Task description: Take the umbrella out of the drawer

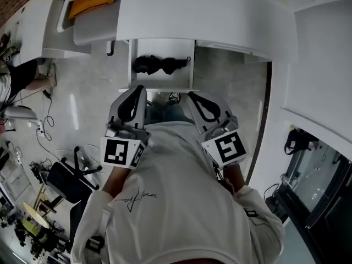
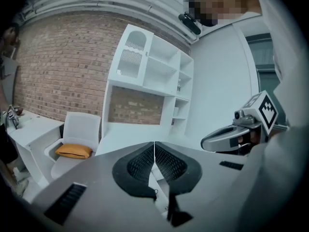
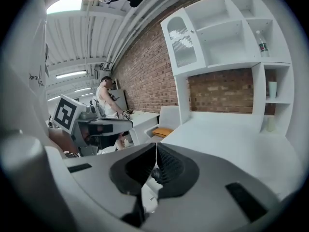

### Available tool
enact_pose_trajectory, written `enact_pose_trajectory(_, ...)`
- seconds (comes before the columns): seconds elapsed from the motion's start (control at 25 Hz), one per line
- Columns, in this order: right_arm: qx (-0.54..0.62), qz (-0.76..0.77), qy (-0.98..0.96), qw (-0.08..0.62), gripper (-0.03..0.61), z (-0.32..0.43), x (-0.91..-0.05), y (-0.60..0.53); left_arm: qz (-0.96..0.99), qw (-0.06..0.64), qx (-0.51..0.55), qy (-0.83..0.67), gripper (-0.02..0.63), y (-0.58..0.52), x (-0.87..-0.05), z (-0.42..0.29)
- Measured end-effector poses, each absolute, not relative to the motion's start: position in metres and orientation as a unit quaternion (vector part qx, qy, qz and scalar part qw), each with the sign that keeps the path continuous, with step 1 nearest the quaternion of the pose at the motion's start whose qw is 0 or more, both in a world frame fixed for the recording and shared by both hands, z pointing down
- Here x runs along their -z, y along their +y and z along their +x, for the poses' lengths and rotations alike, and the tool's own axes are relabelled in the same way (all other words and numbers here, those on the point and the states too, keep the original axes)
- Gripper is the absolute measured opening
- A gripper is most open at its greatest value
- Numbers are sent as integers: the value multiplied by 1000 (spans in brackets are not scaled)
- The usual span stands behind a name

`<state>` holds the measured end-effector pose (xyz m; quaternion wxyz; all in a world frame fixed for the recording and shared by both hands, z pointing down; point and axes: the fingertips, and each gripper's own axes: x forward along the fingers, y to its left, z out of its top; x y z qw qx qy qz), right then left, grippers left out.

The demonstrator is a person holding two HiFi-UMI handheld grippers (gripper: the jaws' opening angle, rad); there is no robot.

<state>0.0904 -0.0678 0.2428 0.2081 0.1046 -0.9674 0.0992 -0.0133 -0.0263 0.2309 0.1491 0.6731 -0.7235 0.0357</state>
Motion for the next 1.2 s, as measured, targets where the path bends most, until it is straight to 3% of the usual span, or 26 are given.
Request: enact_pose_trajectory(1.2, -97, 0, -950, 298, 26, 44, -298, -77, 643, 219, -28, -733, 17, -39, -299, -51)
